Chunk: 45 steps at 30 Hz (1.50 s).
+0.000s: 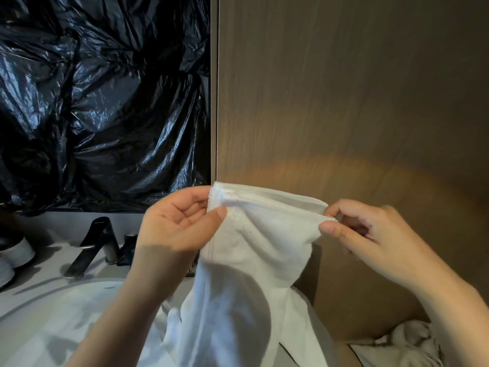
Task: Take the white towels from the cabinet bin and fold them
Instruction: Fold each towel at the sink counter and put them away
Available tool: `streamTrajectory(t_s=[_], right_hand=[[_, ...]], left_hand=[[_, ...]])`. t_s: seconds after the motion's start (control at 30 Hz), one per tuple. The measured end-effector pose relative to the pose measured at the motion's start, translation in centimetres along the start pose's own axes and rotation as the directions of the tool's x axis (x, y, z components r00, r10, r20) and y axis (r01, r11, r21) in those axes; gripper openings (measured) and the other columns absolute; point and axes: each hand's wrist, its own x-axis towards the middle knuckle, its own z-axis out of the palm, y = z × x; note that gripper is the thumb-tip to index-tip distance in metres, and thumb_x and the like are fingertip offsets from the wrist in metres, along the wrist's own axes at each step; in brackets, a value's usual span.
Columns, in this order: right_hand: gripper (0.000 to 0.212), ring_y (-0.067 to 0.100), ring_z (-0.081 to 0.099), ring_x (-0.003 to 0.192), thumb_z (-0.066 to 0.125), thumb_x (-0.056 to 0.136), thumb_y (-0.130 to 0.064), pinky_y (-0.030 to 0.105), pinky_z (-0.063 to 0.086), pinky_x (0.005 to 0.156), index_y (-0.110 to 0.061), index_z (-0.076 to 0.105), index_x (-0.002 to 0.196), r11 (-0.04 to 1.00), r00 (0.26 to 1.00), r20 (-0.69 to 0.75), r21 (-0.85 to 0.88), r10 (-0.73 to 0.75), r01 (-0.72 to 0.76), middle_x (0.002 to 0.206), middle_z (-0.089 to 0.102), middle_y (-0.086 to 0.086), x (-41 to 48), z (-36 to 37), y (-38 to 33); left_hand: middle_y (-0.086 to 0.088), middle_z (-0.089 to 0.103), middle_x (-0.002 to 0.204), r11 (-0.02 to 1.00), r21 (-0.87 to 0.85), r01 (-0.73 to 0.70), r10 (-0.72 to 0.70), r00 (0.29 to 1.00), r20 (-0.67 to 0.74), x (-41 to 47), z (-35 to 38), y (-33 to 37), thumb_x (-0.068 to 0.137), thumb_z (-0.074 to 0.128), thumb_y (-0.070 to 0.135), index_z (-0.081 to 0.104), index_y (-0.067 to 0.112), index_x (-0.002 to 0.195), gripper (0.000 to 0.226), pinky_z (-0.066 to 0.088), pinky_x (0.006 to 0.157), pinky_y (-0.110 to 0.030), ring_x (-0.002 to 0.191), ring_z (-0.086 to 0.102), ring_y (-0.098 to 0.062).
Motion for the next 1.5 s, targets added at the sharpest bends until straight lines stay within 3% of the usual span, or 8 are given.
streamTrajectory(t_s=[0.17, 0.43, 0.67, 0.83, 1.03, 1.2, 1.37, 1.5], right_hand=[[0.036, 0.004, 0.060, 0.079, 0.036, 0.088, -0.071, 0.014, 0.040, 0.052, -0.040, 0.053, 0.084, 0.983, 0.992, -0.074, -0.160, -0.106, 0.093, 0.082, 0.058, -0.019, 0.1, -1.9, 0.5], [0.029, 0.005, 0.063, 0.084, 0.045, 0.089, -0.062, 0.009, 0.049, 0.062, -0.036, 0.055, 0.085, 0.985, 0.943, -0.283, -0.051, -0.173, 0.165, 0.090, 0.061, -0.022, 1.8, -4.4, -2.1], [0.017, 0.008, 0.063, 0.088, 0.061, 0.083, -0.047, 0.010, 0.050, 0.063, -0.031, 0.058, 0.088, 0.981, 0.904, -0.421, 0.134, -0.074, 0.143, 0.088, 0.062, -0.017, 2.4, -4.3, -2.9], [0.024, -0.006, 0.061, 0.097, 0.059, 0.083, -0.048, 0.006, 0.048, 0.066, -0.043, 0.059, 0.107, 0.984, 0.902, -0.431, 0.162, -0.002, 0.079, 0.091, 0.065, -0.026, 2.5, -4.1, -2.5], [0.012, 0.000, 0.061, 0.094, 0.056, 0.084, -0.043, 0.010, 0.046, 0.065, -0.037, 0.066, 0.087, 0.984, 0.899, -0.437, 0.171, 0.024, 0.056, 0.089, 0.066, -0.023, 1.8, -5.0, -2.4], [0.009, -0.001, 0.061, 0.094, 0.060, 0.085, -0.042, 0.014, 0.045, 0.069, -0.036, 0.065, 0.091, 0.985, 0.901, -0.429, 0.174, 0.064, 0.013, 0.086, 0.064, -0.021, 1.7, -4.8, -2.7], [0.046, -0.007, 0.058, 0.099, 0.054, 0.077, -0.062, 0.013, 0.048, 0.070, -0.039, 0.064, 0.116, 1.000, 0.952, -0.305, -0.024, -0.024, 0.018, 0.093, 0.065, -0.028, 1.4, -5.0, -4.9], [0.049, 0.002, 0.055, 0.113, 0.048, 0.092, -0.060, 0.021, 0.048, 0.089, -0.028, 0.060, 0.128, 0.966, 0.903, -0.397, -0.251, -0.165, 0.066, 0.124, 0.061, -0.013, 1.8, -2.9, -7.3]], left_hand=[[-0.011, 0.075, 0.087, 0.998, 0.067, -0.021, 0.023, 0.999, -0.033, 1.3, 0.4, 0.8, 0.079, 0.069, 0.000, 0.073, 0.011, 0.094, 0.019, 0.060, 0.068, -0.028, 0.076, 0.072, -0.020], [-0.005, 0.076, 0.087, 0.985, 0.121, -0.125, 0.137, 0.986, -0.095, 2.8, 0.8, 3.1, 0.084, 0.064, 0.004, 0.071, 0.016, 0.098, 0.020, 0.059, 0.062, -0.023, 0.075, 0.072, -0.017], [-0.003, 0.076, 0.090, 0.986, 0.071, -0.147, 0.156, 0.978, -0.136, 3.4, 1.3, 3.9, 0.079, 0.068, 0.008, 0.071, 0.018, 0.098, 0.021, 0.058, 0.067, -0.021, 0.079, 0.072, -0.015], [-0.003, 0.076, 0.091, 0.985, 0.070, -0.160, 0.168, 0.979, -0.116, 3.4, 1.6, 3.9, 0.082, 0.066, 0.003, 0.070, 0.013, 0.100, 0.022, 0.057, 0.065, -0.019, 0.080, 0.072, -0.015], [0.006, 0.075, 0.086, 0.962, 0.096, -0.254, 0.261, 0.963, -0.066, 3.2, 2.3, 4.3, 0.075, 0.068, 0.008, 0.068, 0.014, 0.098, 0.023, 0.057, 0.068, -0.018, 0.078, 0.071, -0.009], [0.004, 0.076, 0.088, 0.972, 0.066, -0.225, 0.229, 0.971, -0.060, 3.7, 2.3, 4.4, 0.071, 0.068, 0.013, 0.067, 0.014, 0.097, 0.026, 0.058, 0.071, -0.020, 0.082, 0.071, -0.011], [-0.006, 0.075, 0.091, 0.976, 0.094, -0.198, 0.201, 0.979, -0.022, 3.1, 3.5, 3.8, 0.069, 0.070, 0.017, 0.069, 0.013, 0.097, 0.028, 0.059, 0.072, -0.023, 0.082, 0.071, -0.016], [-0.009, 0.075, 0.092, 0.980, 0.076, -0.184, 0.185, 0.983, -0.010, 3.0, 4.6, 3.1, 0.077, 0.071, 0.004, 0.069, 0.009, 0.100, 0.024, 0.059, 0.076, -0.029, 0.086, 0.072, -0.023]])
